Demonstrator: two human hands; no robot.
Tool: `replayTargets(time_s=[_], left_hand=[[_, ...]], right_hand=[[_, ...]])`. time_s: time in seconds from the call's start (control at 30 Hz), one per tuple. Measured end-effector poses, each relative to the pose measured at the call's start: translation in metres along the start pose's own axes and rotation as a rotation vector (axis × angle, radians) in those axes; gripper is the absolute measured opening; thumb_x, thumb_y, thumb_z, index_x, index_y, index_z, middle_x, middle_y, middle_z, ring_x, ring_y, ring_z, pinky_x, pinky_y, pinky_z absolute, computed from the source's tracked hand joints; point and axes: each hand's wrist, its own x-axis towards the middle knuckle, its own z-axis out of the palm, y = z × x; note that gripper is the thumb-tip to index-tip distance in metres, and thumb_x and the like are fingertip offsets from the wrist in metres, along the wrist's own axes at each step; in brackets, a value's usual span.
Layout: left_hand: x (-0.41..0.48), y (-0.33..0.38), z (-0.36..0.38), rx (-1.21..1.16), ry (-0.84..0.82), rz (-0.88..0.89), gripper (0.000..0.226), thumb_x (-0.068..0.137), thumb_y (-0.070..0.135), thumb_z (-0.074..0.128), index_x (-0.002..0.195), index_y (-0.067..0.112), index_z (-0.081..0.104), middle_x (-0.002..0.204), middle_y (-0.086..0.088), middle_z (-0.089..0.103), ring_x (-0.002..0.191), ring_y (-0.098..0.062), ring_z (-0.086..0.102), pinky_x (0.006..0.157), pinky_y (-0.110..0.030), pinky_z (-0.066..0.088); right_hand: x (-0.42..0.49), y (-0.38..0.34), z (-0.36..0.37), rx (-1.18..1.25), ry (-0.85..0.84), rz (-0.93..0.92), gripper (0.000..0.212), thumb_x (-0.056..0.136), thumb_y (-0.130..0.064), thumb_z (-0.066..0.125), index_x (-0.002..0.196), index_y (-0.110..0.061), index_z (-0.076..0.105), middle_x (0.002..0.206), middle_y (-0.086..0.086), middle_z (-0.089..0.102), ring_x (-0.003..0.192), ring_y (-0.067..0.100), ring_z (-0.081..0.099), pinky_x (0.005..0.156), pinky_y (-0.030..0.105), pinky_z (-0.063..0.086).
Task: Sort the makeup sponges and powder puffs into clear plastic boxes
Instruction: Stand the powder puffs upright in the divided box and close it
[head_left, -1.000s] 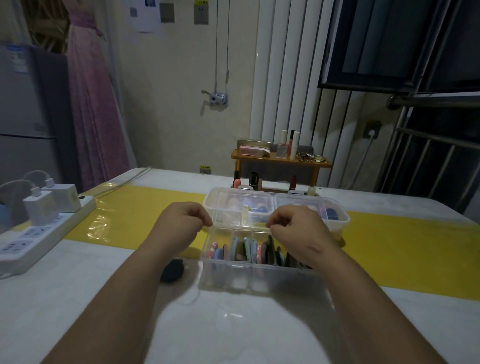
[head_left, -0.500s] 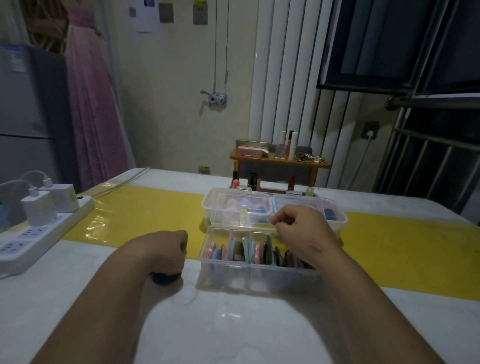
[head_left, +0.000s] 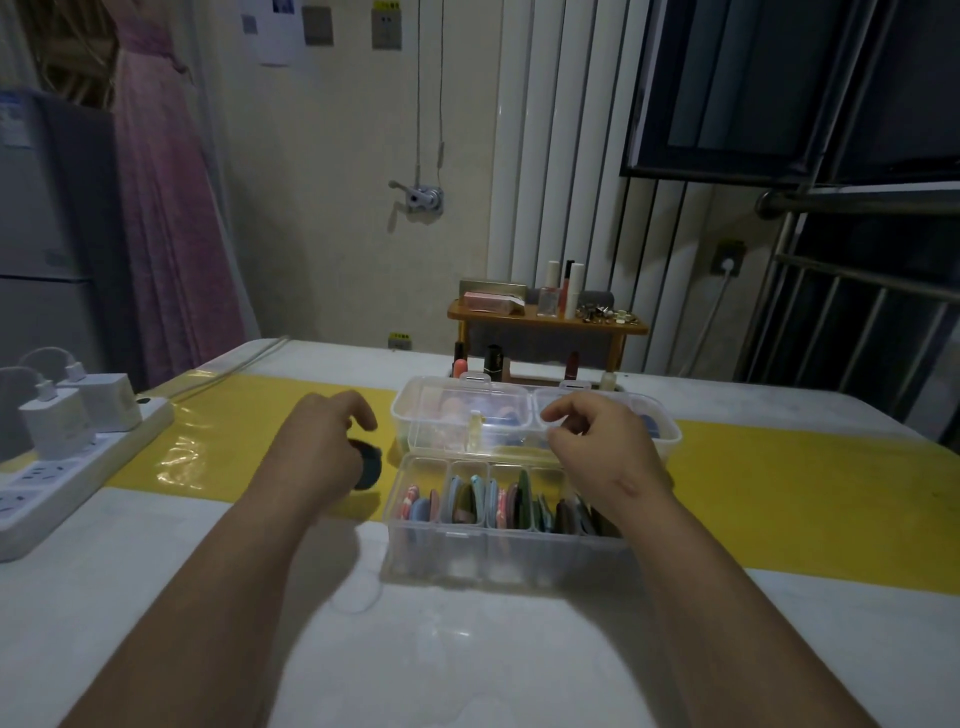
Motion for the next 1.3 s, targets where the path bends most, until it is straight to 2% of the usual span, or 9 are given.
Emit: replayTargets(time_s=[0.2, 0.37, 0.53, 0.67, 0.83, 0.9, 1.0, 1.1, 1.3], left_hand=[[-0.011, 0.032, 0.012, -0.441, 0.243, 0.050, 0.026, 0.081, -0.007, 0.065, 0.080, 0.019, 0.062, 0.097, -0.008, 0.063, 0.086, -0.018, 0.061, 0.062, -0.019, 0.042], [-0.025, 0.054, 0.022, -0.713, 0.189, 0.119, 0.030, 0.082, -0.007, 0.069, 0.075, 0.021, 0.062, 0.093, -0.010, 0.064, 0.086, -0.023, 0.064, 0.070, -0.028, 0.053], [-0.034, 0.066, 0.024, -0.739, 0.069, 0.202, 0.028, 0.081, -0.007, 0.072, 0.073, 0.018, 0.064, 0.090, -0.007, 0.063, 0.079, -0.010, 0.065, 0.067, -0.019, 0.054], [-0.033, 0.064, 0.023, -0.612, 0.031, 0.255, 0.012, 0.085, 0.006, 0.073, 0.082, 0.017, 0.068, 0.087, 0.002, 0.066, 0.078, -0.005, 0.061, 0.065, -0.014, 0.050], [-0.028, 0.047, 0.026, -0.450, 0.135, 0.192, 0.011, 0.086, 0.016, 0.071, 0.079, 0.023, 0.067, 0.080, 0.010, 0.063, 0.079, -0.013, 0.058, 0.064, -0.031, 0.046], [-0.025, 0.042, 0.028, -0.442, 0.146, 0.144, 0.013, 0.085, 0.015, 0.071, 0.077, 0.024, 0.066, 0.082, 0.004, 0.066, 0.082, -0.016, 0.060, 0.064, -0.026, 0.044], [-0.023, 0.039, 0.029, -0.489, 0.129, 0.065, 0.011, 0.086, 0.012, 0.070, 0.077, 0.018, 0.067, 0.083, -0.005, 0.064, 0.074, -0.019, 0.059, 0.049, -0.014, 0.042], [-0.023, 0.038, 0.029, -0.492, 0.139, 0.041, 0.012, 0.086, 0.012, 0.070, 0.077, 0.018, 0.067, 0.079, -0.005, 0.064, 0.072, -0.020, 0.059, 0.051, -0.019, 0.043], [-0.024, 0.038, 0.032, -0.547, 0.087, -0.010, 0.008, 0.087, 0.010, 0.068, 0.079, 0.011, 0.067, 0.075, -0.004, 0.063, 0.046, -0.005, 0.054, 0.040, -0.013, 0.039]], right_hand=[[-0.003, -0.004, 0.002, 0.082, -0.091, -0.054, 0.016, 0.093, -0.014, 0.061, 0.102, -0.025, 0.067, 0.089, -0.006, 0.063, 0.081, 0.011, 0.059, 0.064, 0.020, 0.046], [-0.008, -0.013, 0.002, 0.246, -0.239, -0.116, 0.009, 0.097, -0.030, 0.059, 0.100, -0.039, 0.061, 0.102, -0.012, 0.069, 0.095, 0.005, 0.063, 0.077, 0.024, 0.054], [-0.008, -0.016, 0.003, 0.264, -0.249, -0.177, 0.015, 0.095, -0.022, 0.062, 0.095, -0.036, 0.067, 0.092, -0.014, 0.069, 0.091, 0.001, 0.065, 0.079, 0.022, 0.056], [-0.003, -0.011, -0.004, 0.293, -0.153, -0.116, 0.020, 0.089, -0.009, 0.066, 0.085, -0.028, 0.068, 0.091, -0.005, 0.070, 0.092, 0.012, 0.067, 0.080, 0.030, 0.060], [-0.002, -0.009, -0.021, 0.156, -0.047, -0.050, 0.015, 0.087, -0.010, 0.062, 0.079, -0.015, 0.074, 0.082, 0.002, 0.068, 0.083, 0.017, 0.063, 0.068, 0.027, 0.053], [0.000, -0.007, -0.023, 0.087, -0.073, -0.008, 0.016, 0.085, -0.012, 0.064, 0.076, -0.014, 0.077, 0.078, 0.000, 0.071, 0.079, 0.015, 0.065, 0.063, 0.025, 0.052], [0.001, -0.004, -0.022, 0.003, -0.139, 0.044, 0.016, 0.083, -0.014, 0.066, 0.075, -0.018, 0.079, 0.072, -0.004, 0.072, 0.077, 0.016, 0.066, 0.067, 0.031, 0.057], [0.001, -0.004, -0.019, -0.076, -0.207, 0.063, 0.015, 0.084, -0.016, 0.067, 0.074, -0.021, 0.078, 0.074, -0.001, 0.072, 0.077, 0.018, 0.066, 0.070, 0.035, 0.059], [-0.001, -0.008, -0.017, -0.181, -0.323, 0.079, 0.015, 0.085, -0.017, 0.066, 0.077, -0.025, 0.076, 0.077, -0.004, 0.072, 0.077, 0.013, 0.065, 0.061, 0.023, 0.051]])
